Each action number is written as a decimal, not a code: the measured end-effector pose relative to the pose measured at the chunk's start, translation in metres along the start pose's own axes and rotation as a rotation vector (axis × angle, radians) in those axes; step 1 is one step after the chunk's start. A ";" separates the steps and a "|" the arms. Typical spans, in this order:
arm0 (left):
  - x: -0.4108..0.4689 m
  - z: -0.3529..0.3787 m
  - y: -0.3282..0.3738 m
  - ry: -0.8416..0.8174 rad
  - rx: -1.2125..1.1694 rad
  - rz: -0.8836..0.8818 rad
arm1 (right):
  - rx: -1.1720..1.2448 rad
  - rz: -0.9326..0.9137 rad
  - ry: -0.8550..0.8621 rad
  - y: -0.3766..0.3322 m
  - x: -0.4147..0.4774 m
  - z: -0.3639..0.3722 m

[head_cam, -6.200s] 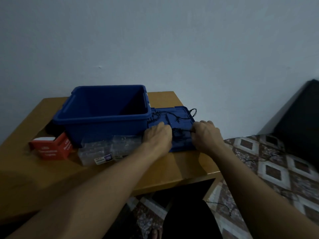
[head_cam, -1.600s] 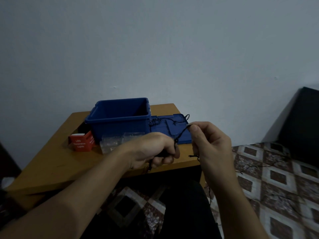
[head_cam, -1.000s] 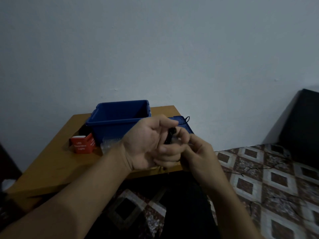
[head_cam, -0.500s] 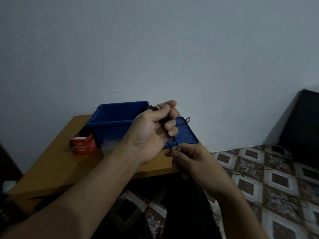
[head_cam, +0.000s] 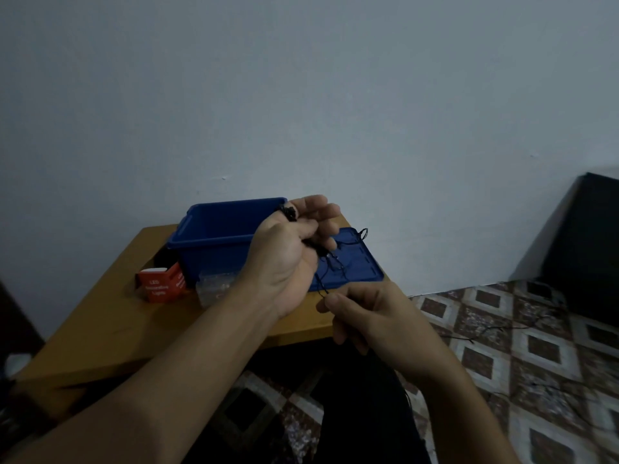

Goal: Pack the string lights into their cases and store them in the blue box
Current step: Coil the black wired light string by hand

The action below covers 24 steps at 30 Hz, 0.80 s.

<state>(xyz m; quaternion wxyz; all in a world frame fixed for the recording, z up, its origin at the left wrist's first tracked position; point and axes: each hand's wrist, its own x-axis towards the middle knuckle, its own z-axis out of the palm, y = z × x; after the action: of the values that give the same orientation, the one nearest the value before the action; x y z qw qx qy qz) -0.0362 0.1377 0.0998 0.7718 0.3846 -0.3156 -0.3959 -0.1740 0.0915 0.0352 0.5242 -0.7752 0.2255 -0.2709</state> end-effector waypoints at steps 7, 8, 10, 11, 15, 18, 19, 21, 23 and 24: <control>-0.001 -0.005 0.004 -0.013 0.218 -0.016 | 0.019 -0.024 0.097 -0.004 -0.003 -0.008; -0.002 -0.006 0.004 -0.026 0.247 -0.043 | 0.025 -0.038 0.118 -0.004 -0.003 -0.009; -0.003 -0.007 0.005 -0.047 0.356 -0.082 | 0.075 -0.067 0.155 -0.003 -0.002 -0.009; -0.004 -0.007 0.005 -0.058 0.426 -0.100 | 0.114 -0.075 0.170 -0.003 -0.002 -0.009; -0.005 -0.007 0.005 -0.079 0.672 -0.177 | 0.231 -0.087 0.200 -0.007 -0.004 -0.009; -0.005 -0.005 0.006 -0.065 0.712 -0.221 | 0.244 -0.101 0.198 -0.010 -0.006 -0.009; -0.005 -0.004 0.006 -0.067 0.708 -0.241 | 0.247 -0.110 0.194 -0.011 -0.006 -0.009; -0.004 -0.004 0.006 -0.081 0.742 -0.283 | 0.259 -0.130 0.181 -0.012 -0.007 -0.009; -0.006 -0.005 0.006 -0.106 0.804 -0.338 | 0.275 -0.143 0.174 -0.012 -0.007 -0.010; -0.007 -0.006 0.006 -0.126 0.816 -0.374 | 0.281 -0.150 0.174 -0.012 -0.007 -0.010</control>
<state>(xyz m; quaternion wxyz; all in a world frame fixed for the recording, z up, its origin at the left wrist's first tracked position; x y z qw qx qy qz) -0.0328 0.1477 0.1007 0.4515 0.6830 -0.4173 -0.3944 -0.1849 0.0930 0.0480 0.5840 -0.6827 0.1715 -0.4043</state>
